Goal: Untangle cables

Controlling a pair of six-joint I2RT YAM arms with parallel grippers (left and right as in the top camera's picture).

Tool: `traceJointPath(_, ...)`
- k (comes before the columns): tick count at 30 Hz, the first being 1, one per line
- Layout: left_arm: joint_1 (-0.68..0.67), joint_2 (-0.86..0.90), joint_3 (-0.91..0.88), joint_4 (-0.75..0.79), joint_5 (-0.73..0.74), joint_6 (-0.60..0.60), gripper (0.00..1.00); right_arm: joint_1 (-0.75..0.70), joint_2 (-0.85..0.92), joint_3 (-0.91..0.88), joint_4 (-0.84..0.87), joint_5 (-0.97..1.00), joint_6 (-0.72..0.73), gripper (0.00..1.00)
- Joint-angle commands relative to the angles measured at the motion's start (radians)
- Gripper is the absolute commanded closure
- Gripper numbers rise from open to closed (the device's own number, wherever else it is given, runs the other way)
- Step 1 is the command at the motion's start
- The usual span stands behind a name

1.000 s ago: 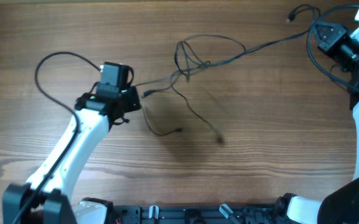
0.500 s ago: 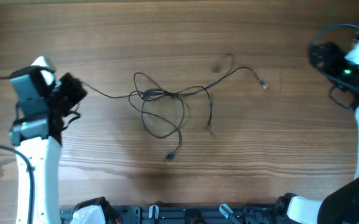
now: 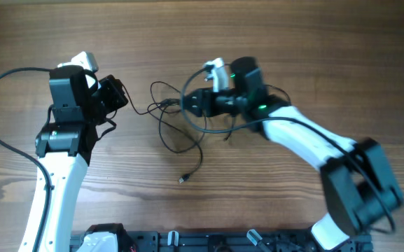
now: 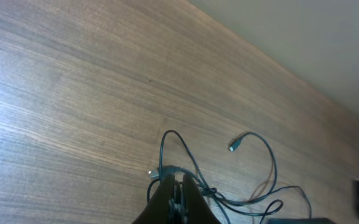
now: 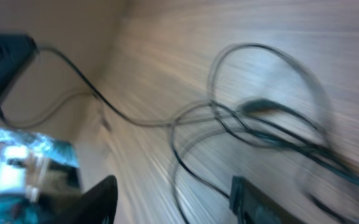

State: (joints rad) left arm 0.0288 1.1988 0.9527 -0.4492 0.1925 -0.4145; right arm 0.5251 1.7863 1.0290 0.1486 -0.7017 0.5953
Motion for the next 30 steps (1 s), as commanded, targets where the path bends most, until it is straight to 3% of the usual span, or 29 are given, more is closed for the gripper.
traceJointPath(1,-0.004,-0.004,0.001,-0.018,-0.011,-0.01,0.96,0.075,0.148,0.003,0.217,0.001,0.363,0.42)
traceJointPath(5,-0.004,-0.004,0.001,-0.019,-0.01,-0.009,0.96,0.112,0.258,0.003,0.319,0.048,0.535,0.44)
traceJointPath(9,-0.004,-0.004,0.001,-0.023,-0.003,-0.01,0.96,0.135,0.272,0.003,0.336,0.134,0.585,0.45)
traceJointPath(12,-0.004,-0.004,0.001,-0.055,0.024,-0.01,0.96,0.142,0.285,0.004,0.363,0.195,0.64,0.55)
traceJointPath(13,-0.004,-0.004,0.001,-0.07,0.024,-0.01,0.96,0.151,0.296,0.004,0.402,0.211,0.647,0.64)
traceJointPath(14,-0.004,-0.004,0.001,-0.08,0.024,-0.01,0.96,0.155,0.299,0.004,0.419,0.229,0.644,0.88)
traceJointPath(15,-0.004,-0.004,0.001,-0.091,0.023,-0.009,0.96,0.155,0.299,0.004,0.423,0.265,0.607,0.96)
traceJointPath(21,0.128,-0.004,0.001,-0.1,-0.034,-0.013,0.96,0.034,0.189,0.004,0.473,0.041,0.338,0.95)
traceJointPath(24,0.248,0.0,0.001,-0.116,-0.034,-0.013,0.96,-0.037,0.025,0.004,0.231,0.034,0.141,0.95)
traceJointPath(26,0.367,0.019,0.001,-0.117,-0.034,-0.014,0.96,-0.12,-0.169,0.004,-0.089,0.138,-0.057,0.95)
traceJointPath(30,0.571,0.059,0.001,-0.119,-0.026,-0.041,0.96,-0.343,-0.394,0.004,-0.46,0.299,-0.179,0.95)
